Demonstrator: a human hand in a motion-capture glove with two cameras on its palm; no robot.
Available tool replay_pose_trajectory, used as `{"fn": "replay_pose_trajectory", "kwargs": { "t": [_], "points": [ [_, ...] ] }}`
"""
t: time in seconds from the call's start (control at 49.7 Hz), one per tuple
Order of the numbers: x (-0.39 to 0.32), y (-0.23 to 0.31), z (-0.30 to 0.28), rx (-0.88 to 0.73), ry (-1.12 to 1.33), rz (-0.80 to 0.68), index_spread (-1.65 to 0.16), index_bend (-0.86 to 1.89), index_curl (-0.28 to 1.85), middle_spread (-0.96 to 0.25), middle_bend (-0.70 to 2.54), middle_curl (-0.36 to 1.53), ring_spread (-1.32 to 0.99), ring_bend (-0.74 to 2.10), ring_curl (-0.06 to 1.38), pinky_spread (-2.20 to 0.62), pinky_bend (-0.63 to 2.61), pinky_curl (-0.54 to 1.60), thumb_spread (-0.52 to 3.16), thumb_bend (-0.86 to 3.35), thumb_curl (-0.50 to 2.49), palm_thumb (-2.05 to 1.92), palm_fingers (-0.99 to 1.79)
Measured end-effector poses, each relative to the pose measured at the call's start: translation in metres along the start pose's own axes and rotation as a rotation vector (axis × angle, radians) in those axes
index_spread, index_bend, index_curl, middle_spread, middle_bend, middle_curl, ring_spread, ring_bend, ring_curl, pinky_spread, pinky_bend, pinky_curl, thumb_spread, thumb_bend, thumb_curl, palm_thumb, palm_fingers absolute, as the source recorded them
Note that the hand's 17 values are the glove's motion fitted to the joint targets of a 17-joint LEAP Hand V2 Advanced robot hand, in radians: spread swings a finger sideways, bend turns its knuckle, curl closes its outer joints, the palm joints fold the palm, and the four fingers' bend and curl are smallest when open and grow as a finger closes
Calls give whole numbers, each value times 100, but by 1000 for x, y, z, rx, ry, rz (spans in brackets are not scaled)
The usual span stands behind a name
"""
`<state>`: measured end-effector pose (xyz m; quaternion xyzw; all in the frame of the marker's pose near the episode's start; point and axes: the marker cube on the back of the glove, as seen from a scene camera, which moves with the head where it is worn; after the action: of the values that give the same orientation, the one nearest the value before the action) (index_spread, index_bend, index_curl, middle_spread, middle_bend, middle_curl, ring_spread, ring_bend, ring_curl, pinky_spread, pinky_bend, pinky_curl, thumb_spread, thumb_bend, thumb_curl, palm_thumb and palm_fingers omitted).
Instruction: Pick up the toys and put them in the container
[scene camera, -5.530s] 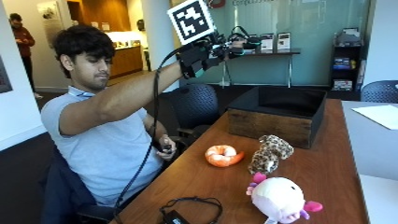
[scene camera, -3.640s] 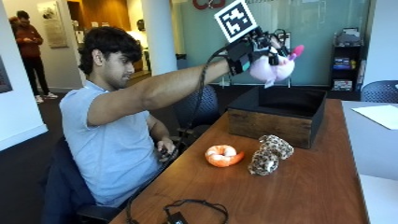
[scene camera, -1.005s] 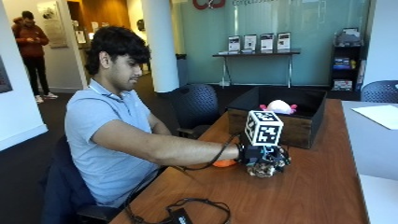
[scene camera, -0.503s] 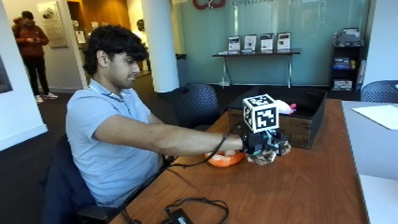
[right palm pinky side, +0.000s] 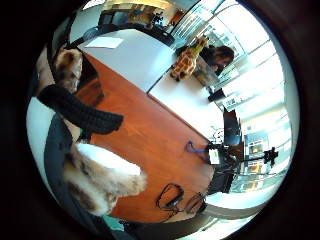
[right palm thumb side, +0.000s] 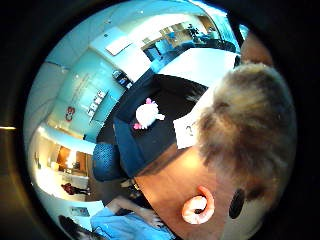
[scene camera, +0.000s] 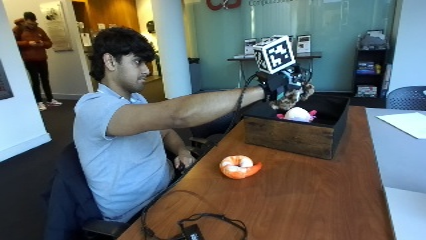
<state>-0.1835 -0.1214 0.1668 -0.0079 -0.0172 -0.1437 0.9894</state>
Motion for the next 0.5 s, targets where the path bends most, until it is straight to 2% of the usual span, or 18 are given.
{"fn": "replay_pose_trajectory", "kwargs": {
  "t": [0.221,0.503],
  "points": [
    [-64,-40,-46,68,71,-96,-28,19,32,-32,50,62,-25,112,55,-37,111,50,161,81,41,65,92],
    [-141,-78,-65,118,-16,-191,-28,18,35,-35,49,71,-25,114,56,-37,112,50,160,87,41,62,95]
  ]
}}
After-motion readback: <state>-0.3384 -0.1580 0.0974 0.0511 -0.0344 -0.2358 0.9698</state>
